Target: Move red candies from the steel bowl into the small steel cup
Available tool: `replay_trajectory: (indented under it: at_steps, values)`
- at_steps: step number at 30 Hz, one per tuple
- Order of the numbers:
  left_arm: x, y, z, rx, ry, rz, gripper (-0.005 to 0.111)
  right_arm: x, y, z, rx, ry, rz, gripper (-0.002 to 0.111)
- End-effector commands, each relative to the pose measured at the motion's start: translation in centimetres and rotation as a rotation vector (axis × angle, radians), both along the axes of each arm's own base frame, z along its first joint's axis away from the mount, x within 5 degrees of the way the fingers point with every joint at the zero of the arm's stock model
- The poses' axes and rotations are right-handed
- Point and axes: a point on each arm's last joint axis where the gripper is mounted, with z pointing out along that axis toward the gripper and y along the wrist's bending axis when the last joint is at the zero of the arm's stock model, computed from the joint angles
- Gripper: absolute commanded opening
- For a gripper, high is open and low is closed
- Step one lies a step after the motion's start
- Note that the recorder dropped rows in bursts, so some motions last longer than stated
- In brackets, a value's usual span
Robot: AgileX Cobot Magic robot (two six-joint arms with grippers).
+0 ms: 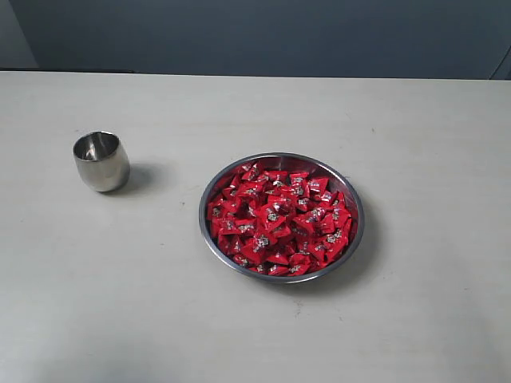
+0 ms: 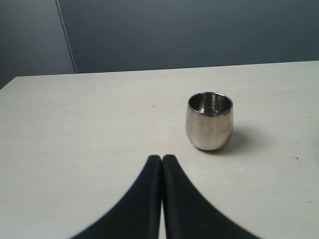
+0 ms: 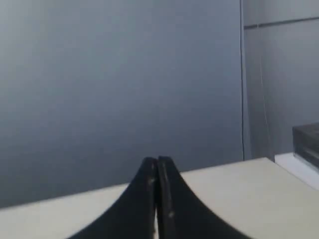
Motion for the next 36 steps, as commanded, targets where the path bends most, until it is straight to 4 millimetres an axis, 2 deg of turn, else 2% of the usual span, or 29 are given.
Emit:
replay_trajectory:
  at_steps: [1, 12, 21, 36]
  values:
    - [-0.02, -0.01, -0.09, -0.004, -0.003, 0.001, 0.0, -0.23, -0.3, 0.93, 0.05, -0.112, -0.025, -0.001]
    - [-0.02, -0.01, -0.09, -0.004, -0.003, 0.001, 0.0, -0.16, -0.21, 0.64, 0.054, -0.079, -0.015, -0.001]
    - [-0.02, -0.01, -0.09, -0.004, -0.003, 0.001, 0.0, -0.3, -0.76, 1.11, 0.279, -0.142, -0.028, -0.001]
    - [-0.02, -0.01, -0.09, -0.004, -0.003, 0.001, 0.0, -0.47, -1.01, 1.59, 0.277, -0.201, -0.05, -0.001]
